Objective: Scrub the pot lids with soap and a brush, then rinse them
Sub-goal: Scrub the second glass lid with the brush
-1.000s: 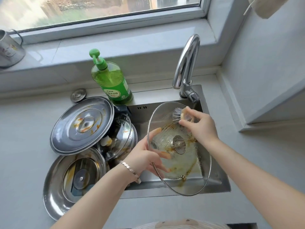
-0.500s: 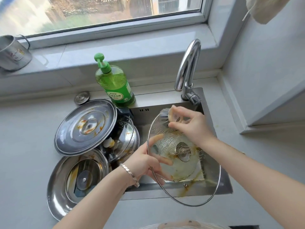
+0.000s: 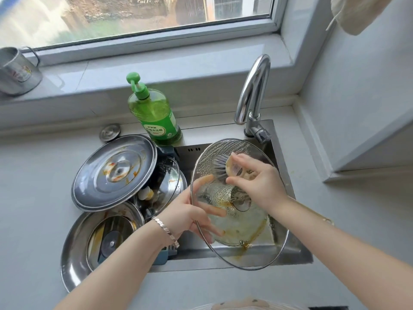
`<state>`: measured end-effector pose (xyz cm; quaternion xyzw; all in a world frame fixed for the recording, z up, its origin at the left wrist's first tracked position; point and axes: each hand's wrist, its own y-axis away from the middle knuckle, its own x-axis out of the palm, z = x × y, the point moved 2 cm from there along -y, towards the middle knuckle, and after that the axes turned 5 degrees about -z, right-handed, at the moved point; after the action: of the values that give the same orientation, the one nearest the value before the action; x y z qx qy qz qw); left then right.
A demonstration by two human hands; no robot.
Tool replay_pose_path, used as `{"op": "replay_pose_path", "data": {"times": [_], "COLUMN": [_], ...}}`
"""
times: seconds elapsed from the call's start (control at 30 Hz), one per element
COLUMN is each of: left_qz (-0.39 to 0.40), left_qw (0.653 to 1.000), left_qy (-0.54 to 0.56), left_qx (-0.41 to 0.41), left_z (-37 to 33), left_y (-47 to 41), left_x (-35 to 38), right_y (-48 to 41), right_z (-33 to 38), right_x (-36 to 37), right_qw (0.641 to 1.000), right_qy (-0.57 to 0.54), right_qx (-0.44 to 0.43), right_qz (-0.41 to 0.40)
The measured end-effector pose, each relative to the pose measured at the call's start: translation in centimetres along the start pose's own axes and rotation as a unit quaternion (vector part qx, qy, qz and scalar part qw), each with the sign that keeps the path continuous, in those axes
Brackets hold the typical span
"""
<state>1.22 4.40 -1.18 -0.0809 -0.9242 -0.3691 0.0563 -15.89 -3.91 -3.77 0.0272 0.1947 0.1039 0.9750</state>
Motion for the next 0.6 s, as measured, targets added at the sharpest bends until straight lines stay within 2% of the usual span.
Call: {"op": "replay_pose_path", "data": {"times": [0.1, 0.17, 0.23, 0.27, 0.37, 0.4, 0.5, 0.53, 0.6], "left_qz": [0.0, -0.003, -0.008, -0.009, -0.004, -0.004, -0.007, -0.008, -0.009], "left_qw": [1.0, 1.0, 1.0, 1.0, 1.0, 1.0, 1.0, 1.0, 1.0], "left_qy": [-0.008, -0.011, -0.011, -0.013, -0.014, -0.013, -0.011, -0.009, -0.005], "left_qx": [0.007, 0.005, 0.002, 0.002, 0.005, 0.004, 0.002, 0.005, 0.013], "left_z": [-0.1, -0.1, 0.1, 0.2, 0.4, 0.4, 0.2, 0.2, 0.1], "left_y": [0.2, 0.1, 0.0, 0.0, 0.2, 0.1, 0.0, 0.0, 0.2], "left_x": [-0.2, -0.2, -0.3, -0.5, -0.5, -0.3, -0.4, -0.5, -0.9], "right_y": [-1.4, -0.5, 1.2, 1.5, 0.1, 0.1, 1.7, 2.1, 1.6], "right_z": [-1.5, -1.8, -1.7, -1.7, -2.5, -2.6, -1.8, -1.6, -2.6], "right_x": [-2.5, -2.0, -0.4, -0.3, -2.6, -2.7, -0.6, -0.3, -1.5], "right_qw": [0.99, 0.995, 0.999, 0.999, 0.99, 0.989, 0.999, 0.998, 0.998], "right_qy": [0.006, 0.021, 0.034, 0.035, 0.029, 0.038, -0.002, -0.025, -0.012], "right_qx": [0.082, 0.065, 0.016, 0.009, 0.088, 0.094, 0.041, 0.036, 0.055], "right_qz": [-0.114, -0.077, 0.014, 0.018, -0.102, -0.104, 0.032, 0.051, -0.03]}}
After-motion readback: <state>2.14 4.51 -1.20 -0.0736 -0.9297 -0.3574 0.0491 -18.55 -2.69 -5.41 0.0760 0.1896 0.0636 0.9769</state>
